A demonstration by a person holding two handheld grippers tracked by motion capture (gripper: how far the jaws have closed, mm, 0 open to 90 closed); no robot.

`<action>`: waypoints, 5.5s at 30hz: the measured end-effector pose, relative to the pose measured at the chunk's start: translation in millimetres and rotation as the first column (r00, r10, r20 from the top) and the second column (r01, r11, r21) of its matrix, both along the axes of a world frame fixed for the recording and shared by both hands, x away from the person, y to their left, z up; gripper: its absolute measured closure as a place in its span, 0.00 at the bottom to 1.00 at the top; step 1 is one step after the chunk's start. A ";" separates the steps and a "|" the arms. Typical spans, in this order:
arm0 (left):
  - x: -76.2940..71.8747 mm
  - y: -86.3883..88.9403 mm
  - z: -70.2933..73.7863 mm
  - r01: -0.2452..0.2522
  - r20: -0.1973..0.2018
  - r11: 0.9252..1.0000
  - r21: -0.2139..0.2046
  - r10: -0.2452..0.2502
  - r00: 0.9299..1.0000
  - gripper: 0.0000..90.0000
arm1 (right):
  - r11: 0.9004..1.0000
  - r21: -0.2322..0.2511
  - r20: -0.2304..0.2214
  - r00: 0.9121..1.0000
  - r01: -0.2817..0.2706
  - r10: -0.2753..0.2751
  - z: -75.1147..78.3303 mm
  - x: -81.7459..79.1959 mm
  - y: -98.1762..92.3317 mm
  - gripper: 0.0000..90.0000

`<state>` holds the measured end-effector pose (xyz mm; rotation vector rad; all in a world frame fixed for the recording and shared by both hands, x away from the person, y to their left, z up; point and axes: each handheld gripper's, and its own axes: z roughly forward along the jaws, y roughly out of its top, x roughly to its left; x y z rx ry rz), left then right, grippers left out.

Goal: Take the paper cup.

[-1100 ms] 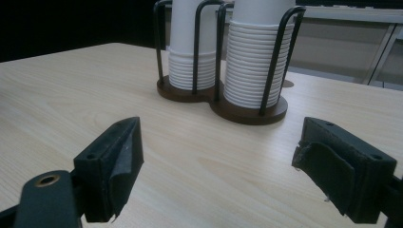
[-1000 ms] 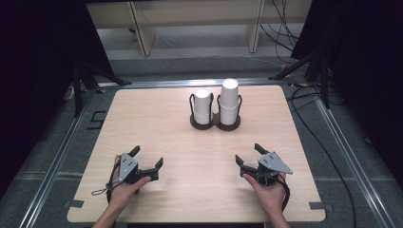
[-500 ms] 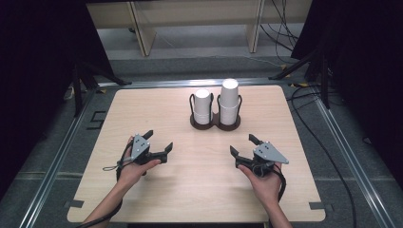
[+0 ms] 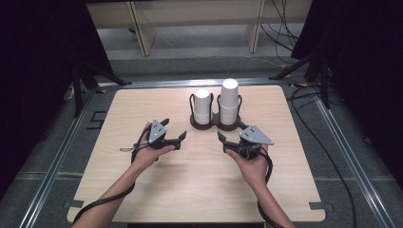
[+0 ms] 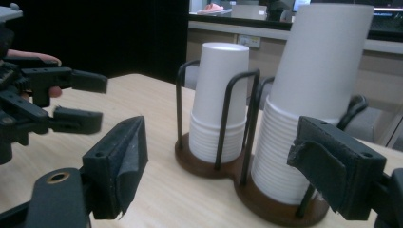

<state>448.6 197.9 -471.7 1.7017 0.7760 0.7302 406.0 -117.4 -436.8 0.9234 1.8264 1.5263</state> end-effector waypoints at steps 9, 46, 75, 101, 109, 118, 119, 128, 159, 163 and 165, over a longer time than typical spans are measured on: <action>36.2 -19.5 -3.1 0.029 -0.050 1.000 -0.008 -0.029 0.998 0.16 | 0.999 -0.048 0.033 0.999 -0.017 0.018 16.1 25.7 22.8 0.24; 91.7 -64.7 -14.7 0.063 -0.112 0.998 0.013 -0.061 0.992 0.24 | 0.993 -0.088 -0.041 0.995 0.084 -0.088 25.6 126.4 84.2 0.35; 96.1 -67.2 -15.5 0.049 -0.127 0.999 0.012 -0.047 0.991 0.29 | 0.991 -0.058 -0.067 0.990 0.121 -0.125 24.4 137.2 96.6 0.39; 99.6 -70.1 -19.4 0.038 -0.150 0.999 0.008 -0.036 0.988 0.27 | 0.990 -0.032 -0.046 0.990 0.135 -0.136 32.0 138.1 98.1 0.39; 99.3 -69.7 -18.8 0.044 -0.139 0.999 0.014 -0.042 0.989 0.28 | 0.992 -0.012 -0.026 0.992 0.126 -0.126 40.7 134.4 96.9 0.39; 98.9 -69.8 -18.1 0.040 -0.139 0.999 0.021 -0.036 0.990 0.28 | 0.993 -0.003 0.024 0.993 0.120 -0.120 54.4 131.3 93.3 0.39; 98.7 -69.8 -18.0 0.040 -0.137 0.999 0.024 -0.036 0.990 0.28 | 0.992 0.024 0.011 0.992 0.123 -0.124 59.4 128.1 94.2 0.39; 99.3 -68.7 -16.9 0.047 -0.141 0.997 0.054 -0.040 0.989 0.28 | 0.993 0.028 0.063 0.991 0.113 -0.114 78.0 123.3 92.2 0.39; 99.8 -69.7 -19.2 0.043 -0.130 0.998 0.042 -0.037 0.991 0.26 | 0.995 0.085 0.074 0.995 0.060 -0.067 102.1 98.0 82.0 0.39; 99.2 -66.9 -18.7 0.048 -0.130 0.996 0.077 -0.038 0.991 0.25 | 0.995 0.078 0.089 0.994 0.058 -0.065 103.8 94.7 80.3 0.39; 97.2 -65.1 -18.5 0.046 -0.129 0.996 0.079 -0.036 0.991 0.21 | 0.994 0.097 0.094 0.994 0.045 -0.055 104.6 91.4 79.5 0.39</action>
